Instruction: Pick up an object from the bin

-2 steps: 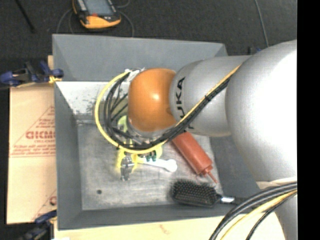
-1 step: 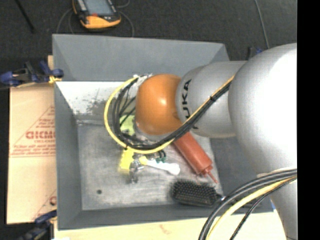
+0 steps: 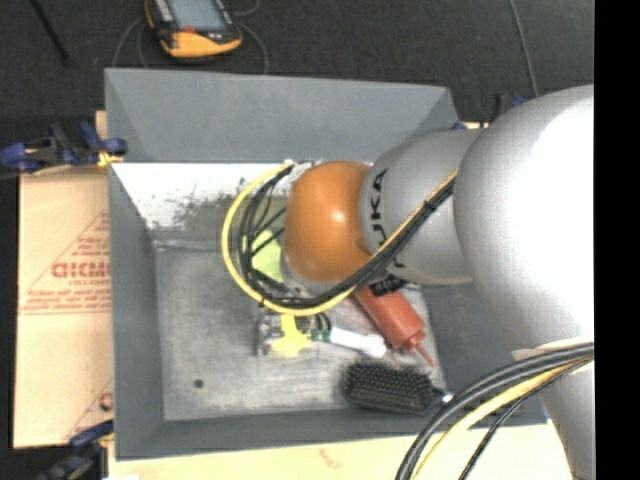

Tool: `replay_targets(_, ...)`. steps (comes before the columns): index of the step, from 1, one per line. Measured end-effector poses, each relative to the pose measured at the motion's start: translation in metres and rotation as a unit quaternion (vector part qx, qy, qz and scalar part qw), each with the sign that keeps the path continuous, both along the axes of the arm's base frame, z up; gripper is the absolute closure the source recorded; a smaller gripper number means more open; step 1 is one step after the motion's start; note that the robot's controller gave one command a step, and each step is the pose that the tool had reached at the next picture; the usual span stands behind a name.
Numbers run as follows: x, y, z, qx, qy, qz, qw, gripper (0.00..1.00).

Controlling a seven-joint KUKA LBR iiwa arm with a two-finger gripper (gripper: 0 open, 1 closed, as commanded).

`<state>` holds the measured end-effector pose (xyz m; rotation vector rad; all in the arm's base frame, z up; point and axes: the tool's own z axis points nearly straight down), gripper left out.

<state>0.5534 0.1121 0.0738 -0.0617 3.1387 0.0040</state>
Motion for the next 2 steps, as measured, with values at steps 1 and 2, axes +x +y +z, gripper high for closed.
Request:
replay_targets(1, 0.000, 0.000, 0.000, 0.000, 0.0000, -0.001, 1.0000, 1.00)
replay_targets(2, -0.008, 0.001, 0.043, -0.002, 0.0036, 0.006, 1.0000, 1.00)
